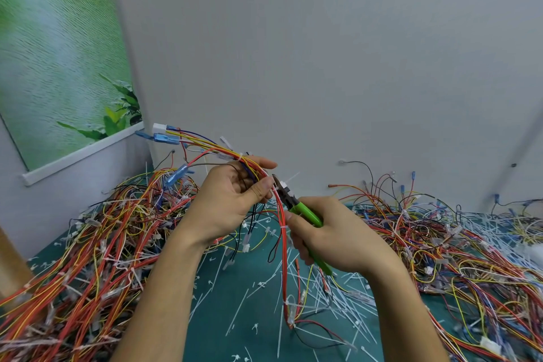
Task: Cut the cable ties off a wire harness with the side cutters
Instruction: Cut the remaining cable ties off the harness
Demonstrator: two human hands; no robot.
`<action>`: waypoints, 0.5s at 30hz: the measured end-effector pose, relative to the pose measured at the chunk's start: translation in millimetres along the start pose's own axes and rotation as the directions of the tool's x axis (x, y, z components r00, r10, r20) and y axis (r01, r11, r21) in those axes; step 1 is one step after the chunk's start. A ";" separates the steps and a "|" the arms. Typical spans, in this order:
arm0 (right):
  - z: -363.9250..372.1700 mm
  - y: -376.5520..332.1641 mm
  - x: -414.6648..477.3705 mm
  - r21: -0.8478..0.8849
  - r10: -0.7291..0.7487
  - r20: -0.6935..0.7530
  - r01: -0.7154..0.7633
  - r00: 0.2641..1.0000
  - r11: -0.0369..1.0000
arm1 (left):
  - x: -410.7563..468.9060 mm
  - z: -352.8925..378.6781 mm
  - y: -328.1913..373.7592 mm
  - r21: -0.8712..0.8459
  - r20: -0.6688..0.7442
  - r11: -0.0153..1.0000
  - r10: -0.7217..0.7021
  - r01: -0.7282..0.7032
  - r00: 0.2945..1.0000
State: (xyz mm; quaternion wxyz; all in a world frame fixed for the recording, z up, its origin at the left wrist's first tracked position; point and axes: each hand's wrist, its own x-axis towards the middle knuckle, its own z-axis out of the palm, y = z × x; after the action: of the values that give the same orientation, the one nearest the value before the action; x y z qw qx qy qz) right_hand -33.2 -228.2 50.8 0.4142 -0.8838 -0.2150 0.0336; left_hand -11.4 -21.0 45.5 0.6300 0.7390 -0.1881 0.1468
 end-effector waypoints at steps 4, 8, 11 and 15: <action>0.3 -0.9 1.1 -0.019 0.010 -0.033 -0.011 0.999 1.000 | 0.1 0.0 -0.4 -0.007 -0.005 1.000 -0.001 0.001 1.000; 1.2 0.0 0.3 -0.071 -0.007 -0.045 0.004 0.999 0.997 | -0.6 1.3 0.0 -0.017 -0.004 1.000 0.006 -0.007 1.000; 0.4 -0.3 1.1 -0.057 -0.010 -0.045 0.007 0.999 0.998 | -0.4 2.7 0.8 -0.011 -0.009 1.000 0.007 -0.007 1.000; 1.1 -1.3 0.9 0.020 0.012 0.016 -0.012 1.000 1.000 | -0.3 2.8 0.7 -0.013 -0.014 1.000 0.000 -0.001 1.000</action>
State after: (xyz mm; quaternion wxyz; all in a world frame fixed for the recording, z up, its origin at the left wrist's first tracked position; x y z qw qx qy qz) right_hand -33.2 -226.3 51.2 0.4211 -0.8806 -0.2126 0.0453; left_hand -12.0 -23.9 45.6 0.6361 0.7338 -0.1849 0.1508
